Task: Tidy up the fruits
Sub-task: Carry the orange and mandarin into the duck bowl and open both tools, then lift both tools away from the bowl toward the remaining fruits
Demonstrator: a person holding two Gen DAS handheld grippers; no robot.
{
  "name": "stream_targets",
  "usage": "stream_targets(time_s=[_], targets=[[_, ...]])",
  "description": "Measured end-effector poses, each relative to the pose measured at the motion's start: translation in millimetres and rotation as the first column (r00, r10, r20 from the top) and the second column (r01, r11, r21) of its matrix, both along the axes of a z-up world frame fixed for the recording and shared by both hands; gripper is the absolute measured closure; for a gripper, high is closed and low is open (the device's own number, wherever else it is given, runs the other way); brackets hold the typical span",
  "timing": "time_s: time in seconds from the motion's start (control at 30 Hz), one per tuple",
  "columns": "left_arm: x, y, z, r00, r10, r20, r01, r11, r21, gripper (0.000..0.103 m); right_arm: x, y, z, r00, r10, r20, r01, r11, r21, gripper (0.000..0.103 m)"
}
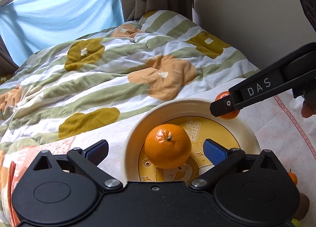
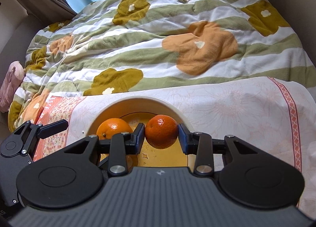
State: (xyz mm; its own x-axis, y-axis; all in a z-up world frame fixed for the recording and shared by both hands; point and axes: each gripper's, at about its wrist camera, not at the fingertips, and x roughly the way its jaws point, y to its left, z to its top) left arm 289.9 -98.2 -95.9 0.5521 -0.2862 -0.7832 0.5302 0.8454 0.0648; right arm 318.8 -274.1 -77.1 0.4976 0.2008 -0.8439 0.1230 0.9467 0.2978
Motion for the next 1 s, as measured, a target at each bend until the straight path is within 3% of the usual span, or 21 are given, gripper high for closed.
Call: stream_targets(time_s=[0.2,0.43,0.57,0.63,0.77,1.0], targets=[[-11,17,11,0.998,0.059,0.001,-0.058,0.997,-0.047,0.0,6,15,-8,0.993,0.117,0.002,-0.117,0.992,-0.044,0.051],[-18,21,10,0.998,0.065,0.01,-0.065,0.998,0.014,0.0,17,21,-28,0.979,0.205,0.011,-0.205,0.978,-0.035,0.051],[-22,24,7,0.998,0.069,-0.003,-0.069,0.998,0.013,0.0,19,22,-33,0.975,0.223,0.02,-0.222,0.975,-0.027,0.049],[-23,25,7,0.997,0.075,-0.006,-0.075,0.997,0.01,0.0,19,23,-32,0.972,0.23,0.036,-0.229,0.973,-0.032,0.039],[-27,24,10,0.997,0.082,0.0,-0.082,0.997,0.013,0.0,16,22,-26,0.971,0.236,0.044,-0.235,0.971,-0.045,0.0],[-32,23,21,0.994,0.103,0.027,-0.103,0.995,0.008,0.0,0,15,-10,0.975,0.214,0.056,-0.211,0.976,-0.056,0.0]])
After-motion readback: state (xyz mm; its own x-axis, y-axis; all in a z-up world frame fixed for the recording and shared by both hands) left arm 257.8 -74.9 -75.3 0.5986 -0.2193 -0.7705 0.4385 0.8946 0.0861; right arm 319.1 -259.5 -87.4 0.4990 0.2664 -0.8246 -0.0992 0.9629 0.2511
